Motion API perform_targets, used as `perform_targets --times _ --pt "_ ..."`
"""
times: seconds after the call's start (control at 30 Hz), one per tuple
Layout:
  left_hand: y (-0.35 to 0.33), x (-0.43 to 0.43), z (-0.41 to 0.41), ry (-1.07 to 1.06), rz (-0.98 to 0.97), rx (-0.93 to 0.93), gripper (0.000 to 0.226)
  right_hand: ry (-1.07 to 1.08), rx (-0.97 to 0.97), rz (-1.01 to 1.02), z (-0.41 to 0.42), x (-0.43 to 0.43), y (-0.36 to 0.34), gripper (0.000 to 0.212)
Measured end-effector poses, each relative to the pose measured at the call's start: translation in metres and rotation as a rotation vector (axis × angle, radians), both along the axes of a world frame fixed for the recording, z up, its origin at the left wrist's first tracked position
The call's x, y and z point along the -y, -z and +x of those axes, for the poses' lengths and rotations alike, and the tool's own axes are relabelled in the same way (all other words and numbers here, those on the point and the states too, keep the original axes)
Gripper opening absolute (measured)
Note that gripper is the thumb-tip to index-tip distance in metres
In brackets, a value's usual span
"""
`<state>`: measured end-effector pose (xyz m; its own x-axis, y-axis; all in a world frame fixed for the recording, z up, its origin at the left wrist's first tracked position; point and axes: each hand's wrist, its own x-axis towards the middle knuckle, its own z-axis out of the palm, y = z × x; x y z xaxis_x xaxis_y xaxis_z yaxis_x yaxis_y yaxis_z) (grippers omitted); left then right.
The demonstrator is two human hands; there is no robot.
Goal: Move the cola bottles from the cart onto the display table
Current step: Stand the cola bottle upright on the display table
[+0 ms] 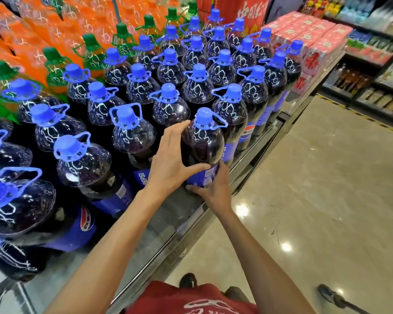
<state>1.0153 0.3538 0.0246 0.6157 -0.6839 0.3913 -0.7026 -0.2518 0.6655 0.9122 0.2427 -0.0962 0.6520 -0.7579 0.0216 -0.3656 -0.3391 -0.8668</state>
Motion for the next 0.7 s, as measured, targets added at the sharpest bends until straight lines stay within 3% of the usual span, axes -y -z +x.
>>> perform_targets --times 0.27,0.47,0.53,0.6,0.7 --pt "0.002 -0.006 -0.012 -0.102 0.107 0.049 0.105 -0.105 -0.111 0.011 -0.010 0.011 -0.009 0.114" --pt "0.011 -0.025 -0.040 -0.117 0.033 0.062 0.076 -0.266 -0.367 -0.106 -0.038 0.025 -0.033 0.068" --pt "0.014 -0.030 -0.057 -0.118 0.056 0.146 0.065 -0.354 -0.488 -0.148 -0.058 0.029 -0.039 0.064" --pt "0.018 -0.031 -0.073 -0.093 0.155 0.269 0.055 -0.429 -0.654 -0.217 -0.084 0.034 -0.044 0.068" --pt "0.024 -0.022 -0.087 -0.020 0.477 0.387 0.053 -0.404 -0.809 -0.258 -0.129 0.042 -0.055 0.074"
